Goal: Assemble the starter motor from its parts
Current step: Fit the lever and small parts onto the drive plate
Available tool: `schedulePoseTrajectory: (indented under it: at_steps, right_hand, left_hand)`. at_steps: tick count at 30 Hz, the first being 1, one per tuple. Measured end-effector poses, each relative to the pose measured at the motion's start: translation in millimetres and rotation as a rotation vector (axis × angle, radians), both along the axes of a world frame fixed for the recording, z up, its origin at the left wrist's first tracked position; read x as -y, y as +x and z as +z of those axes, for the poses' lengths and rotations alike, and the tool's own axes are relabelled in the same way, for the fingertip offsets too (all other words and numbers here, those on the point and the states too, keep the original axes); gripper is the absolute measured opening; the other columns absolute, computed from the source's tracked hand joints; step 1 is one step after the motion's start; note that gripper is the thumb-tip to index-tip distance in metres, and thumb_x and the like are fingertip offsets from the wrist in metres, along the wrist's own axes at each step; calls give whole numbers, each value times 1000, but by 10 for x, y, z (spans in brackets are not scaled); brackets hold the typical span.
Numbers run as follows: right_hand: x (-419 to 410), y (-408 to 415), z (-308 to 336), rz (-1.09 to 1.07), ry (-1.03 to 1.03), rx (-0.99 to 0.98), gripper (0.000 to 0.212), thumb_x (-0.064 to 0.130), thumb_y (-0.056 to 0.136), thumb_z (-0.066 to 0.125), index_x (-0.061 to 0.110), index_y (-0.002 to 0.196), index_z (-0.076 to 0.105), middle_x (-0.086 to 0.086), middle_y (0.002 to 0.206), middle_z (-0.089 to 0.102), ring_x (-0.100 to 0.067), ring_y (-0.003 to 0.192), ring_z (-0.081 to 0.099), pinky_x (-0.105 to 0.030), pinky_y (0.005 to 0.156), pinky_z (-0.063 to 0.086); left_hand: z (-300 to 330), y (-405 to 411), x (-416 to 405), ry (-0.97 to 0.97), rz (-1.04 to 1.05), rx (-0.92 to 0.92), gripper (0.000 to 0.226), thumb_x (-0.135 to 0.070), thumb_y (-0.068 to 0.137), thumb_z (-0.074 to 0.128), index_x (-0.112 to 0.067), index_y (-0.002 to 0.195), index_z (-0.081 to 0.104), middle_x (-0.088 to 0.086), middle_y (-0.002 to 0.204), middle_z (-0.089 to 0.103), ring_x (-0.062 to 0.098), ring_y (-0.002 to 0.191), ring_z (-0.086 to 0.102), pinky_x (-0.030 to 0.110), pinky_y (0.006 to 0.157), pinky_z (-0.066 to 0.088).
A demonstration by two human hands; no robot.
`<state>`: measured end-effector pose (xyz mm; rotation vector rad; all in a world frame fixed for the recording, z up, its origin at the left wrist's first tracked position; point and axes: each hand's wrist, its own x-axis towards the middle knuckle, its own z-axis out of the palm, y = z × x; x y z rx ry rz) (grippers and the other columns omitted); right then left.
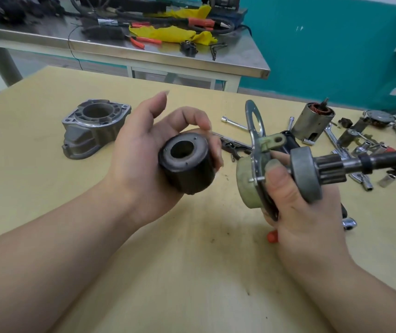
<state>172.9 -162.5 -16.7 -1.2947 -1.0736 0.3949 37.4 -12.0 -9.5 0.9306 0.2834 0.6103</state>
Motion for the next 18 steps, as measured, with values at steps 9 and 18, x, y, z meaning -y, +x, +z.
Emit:
schedulePoseTrajectory:
  at_steps: [9, 18]
  right_hand:
    - [-27, 149, -87, -19, -47, -193, 58, 79, 79, 69, 23, 65, 61, -12, 55, 34, -26, 46, 28, -26, 45, 28]
    - [-27, 213, -101, -19, -54, -321, 92, 85, 68, 73, 0, 73, 39, -22, 60, 19, -30, 49, 16, -28, 45, 20]
  left_hand:
    - [-17, 17, -83, -306, -227, 62, 46, -34, 88, 74, -5, 121, 61, 22, 113, 71, 36, 103, 72, 50, 83, 60]
    - [-106, 86, -22, 64, -40, 54, 37, -10, 89, 73, -1, 125, 70, 28, 131, 71, 35, 108, 74, 45, 85, 64]
